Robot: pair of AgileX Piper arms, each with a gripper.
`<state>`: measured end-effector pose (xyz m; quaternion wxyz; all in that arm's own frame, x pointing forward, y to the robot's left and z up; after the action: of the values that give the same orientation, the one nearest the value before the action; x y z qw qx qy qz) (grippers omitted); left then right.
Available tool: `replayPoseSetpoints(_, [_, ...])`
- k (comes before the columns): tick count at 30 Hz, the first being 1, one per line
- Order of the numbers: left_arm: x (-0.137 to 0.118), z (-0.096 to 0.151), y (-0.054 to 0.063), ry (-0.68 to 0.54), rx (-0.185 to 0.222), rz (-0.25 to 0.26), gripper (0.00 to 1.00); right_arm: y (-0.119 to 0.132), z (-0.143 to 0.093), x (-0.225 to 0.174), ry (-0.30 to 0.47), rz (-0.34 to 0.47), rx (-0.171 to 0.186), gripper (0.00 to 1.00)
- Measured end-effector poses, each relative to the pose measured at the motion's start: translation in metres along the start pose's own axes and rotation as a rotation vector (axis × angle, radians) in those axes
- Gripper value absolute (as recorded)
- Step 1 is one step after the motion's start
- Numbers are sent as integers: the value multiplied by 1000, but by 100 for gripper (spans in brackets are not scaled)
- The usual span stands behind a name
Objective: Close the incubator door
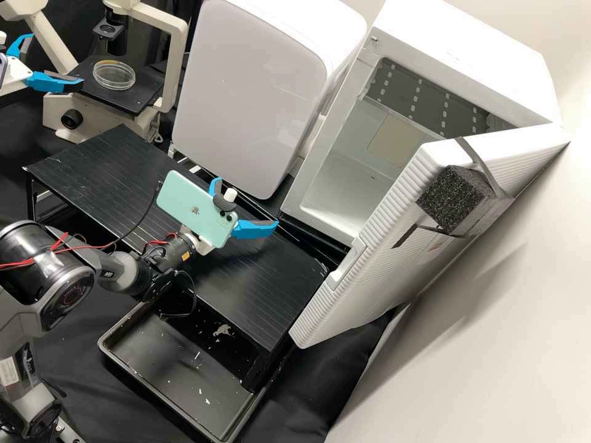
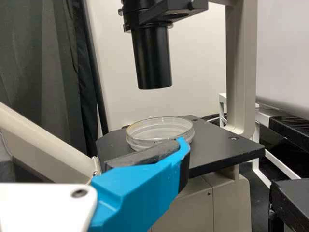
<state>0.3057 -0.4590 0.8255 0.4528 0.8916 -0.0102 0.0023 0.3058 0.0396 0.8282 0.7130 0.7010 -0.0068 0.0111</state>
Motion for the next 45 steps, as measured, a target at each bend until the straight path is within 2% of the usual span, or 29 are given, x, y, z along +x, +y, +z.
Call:
replayPoseSetpoints(11, [0, 0, 0, 0, 0, 0, 100, 1, 2, -2, -3, 6, 0, 100])
replayPoseSetpoints(16, [0, 0, 0, 0, 0, 0, 100, 9, 16, -26, 2, 4, 23, 100])
replayPoseSetpoints(19, [0, 0, 0, 0, 0, 0, 100, 24, 29, -51, 16, 65, 66, 100])
replayPoseSetpoints(25, [0, 0, 0, 0, 0, 0, 100, 51, 51, -96, -3, 205, 103, 100])
replayPoseSetpoints(33, [0, 0, 0, 0, 0, 0, 100, 69, 81, -129, -141, 305, 70, 100])
replayPoseSetpoints(38, [0, 0, 0, 0, 0, 0, 100, 77, 98, -134, -198, 324, 55, 100])
replayPoseSetpoints(43, [0, 0, 0, 0, 0, 0, 100, 89, 116, -137, -265, 372, 60, 100])
replayPoseSetpoints(45, [0, 0, 0, 0, 0, 0, 100, 90, 117, -138, -269, 375, 66, 100])
